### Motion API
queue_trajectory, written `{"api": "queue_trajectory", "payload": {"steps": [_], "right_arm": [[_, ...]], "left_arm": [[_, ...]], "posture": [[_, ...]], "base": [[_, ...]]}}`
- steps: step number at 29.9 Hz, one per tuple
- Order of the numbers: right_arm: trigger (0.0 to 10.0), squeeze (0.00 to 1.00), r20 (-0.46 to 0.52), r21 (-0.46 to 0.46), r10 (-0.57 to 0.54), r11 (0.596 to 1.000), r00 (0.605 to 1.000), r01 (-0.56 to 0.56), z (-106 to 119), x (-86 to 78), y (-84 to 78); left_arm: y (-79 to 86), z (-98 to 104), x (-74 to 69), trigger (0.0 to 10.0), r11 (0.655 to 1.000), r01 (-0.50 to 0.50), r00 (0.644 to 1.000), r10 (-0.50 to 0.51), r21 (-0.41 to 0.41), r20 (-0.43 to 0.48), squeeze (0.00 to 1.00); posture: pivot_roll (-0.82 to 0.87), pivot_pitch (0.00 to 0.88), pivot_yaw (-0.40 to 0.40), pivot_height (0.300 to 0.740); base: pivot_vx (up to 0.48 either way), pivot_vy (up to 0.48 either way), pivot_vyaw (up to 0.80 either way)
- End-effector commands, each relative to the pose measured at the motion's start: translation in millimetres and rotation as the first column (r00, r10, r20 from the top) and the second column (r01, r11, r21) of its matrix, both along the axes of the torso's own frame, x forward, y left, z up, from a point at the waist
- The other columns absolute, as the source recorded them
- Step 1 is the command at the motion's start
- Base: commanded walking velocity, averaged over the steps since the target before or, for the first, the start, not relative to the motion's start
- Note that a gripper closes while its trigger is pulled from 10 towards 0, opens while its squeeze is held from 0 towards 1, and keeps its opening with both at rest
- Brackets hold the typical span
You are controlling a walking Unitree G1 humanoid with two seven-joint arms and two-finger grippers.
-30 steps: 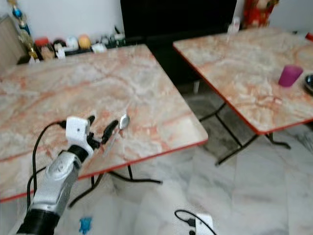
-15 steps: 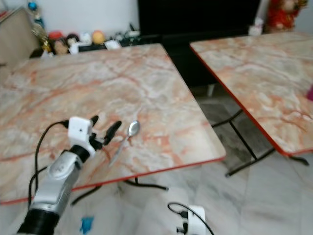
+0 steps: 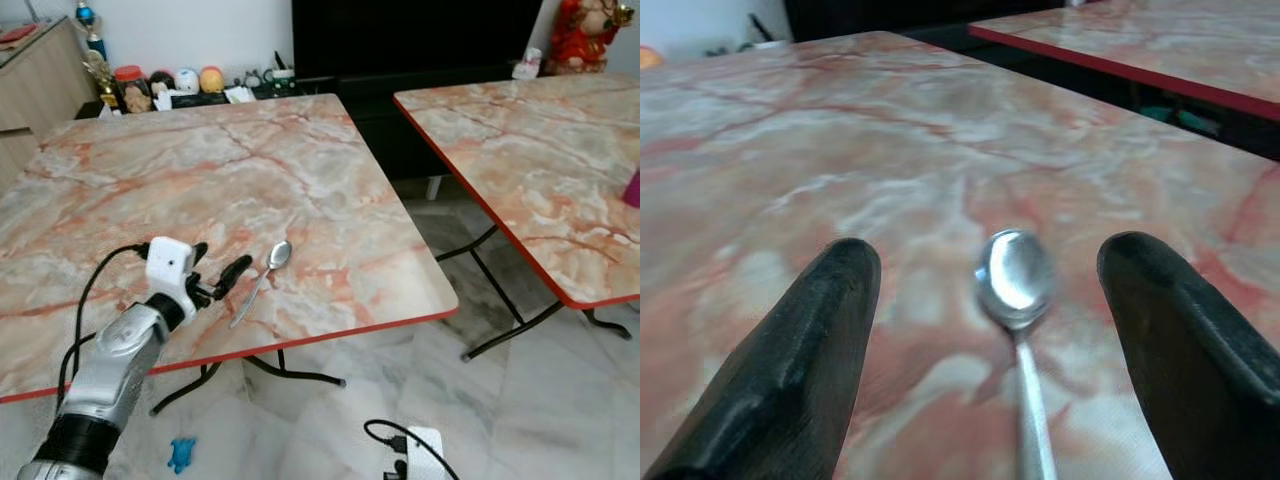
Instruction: Setting the table
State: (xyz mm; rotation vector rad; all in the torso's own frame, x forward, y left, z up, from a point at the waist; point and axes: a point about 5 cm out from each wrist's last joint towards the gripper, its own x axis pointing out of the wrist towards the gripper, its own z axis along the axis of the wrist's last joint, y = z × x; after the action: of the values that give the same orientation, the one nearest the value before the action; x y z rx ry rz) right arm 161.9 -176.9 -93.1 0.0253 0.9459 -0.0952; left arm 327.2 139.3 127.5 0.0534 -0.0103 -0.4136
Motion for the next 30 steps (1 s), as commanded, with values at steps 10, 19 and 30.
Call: {"api": "queue_trajectory", "payload": {"steps": [10, 19, 30], "right_arm": [[10.0, 0.0, 0.001, 0.023, -0.015, 1.0, 1.0, 0.015, -4, -8.0, 23.5], [10.0, 0.0, 0.021, 0.028, 0.007, 1.0, 1.0, -0.008, 1, 6.1, 42.8], [10.0, 0.0, 0.033, 0.012, 0.006, 1.0, 0.999, -0.006, -6, -20.5, 45.7]], "left_arm": [[19.7, -10, -0.5, 10.0, 0.99, -0.142, 0.99, 0.142, -0.008, 0.009, 0.0], [57.1, -5, -0.4, 10.0, 0.921, -0.383, 0.921, 0.386, -0.067, 0.052, 0.0], [87.5, -1, -20.3, 10.0, 0.911, -0.412, 0.902, 0.408, 0.003, 0.142, 0.0]], "posture": [[0.13, 0.003, 0.021, 0.74], [0.12, 0.001, 0.02, 0.74], [0.14, 0.002, 0.014, 0.74]], "base": [[0.0, 0.0, -0.24], [0.0, 0.0, -0.67], [0.0, 0.0, -0.66]]}}
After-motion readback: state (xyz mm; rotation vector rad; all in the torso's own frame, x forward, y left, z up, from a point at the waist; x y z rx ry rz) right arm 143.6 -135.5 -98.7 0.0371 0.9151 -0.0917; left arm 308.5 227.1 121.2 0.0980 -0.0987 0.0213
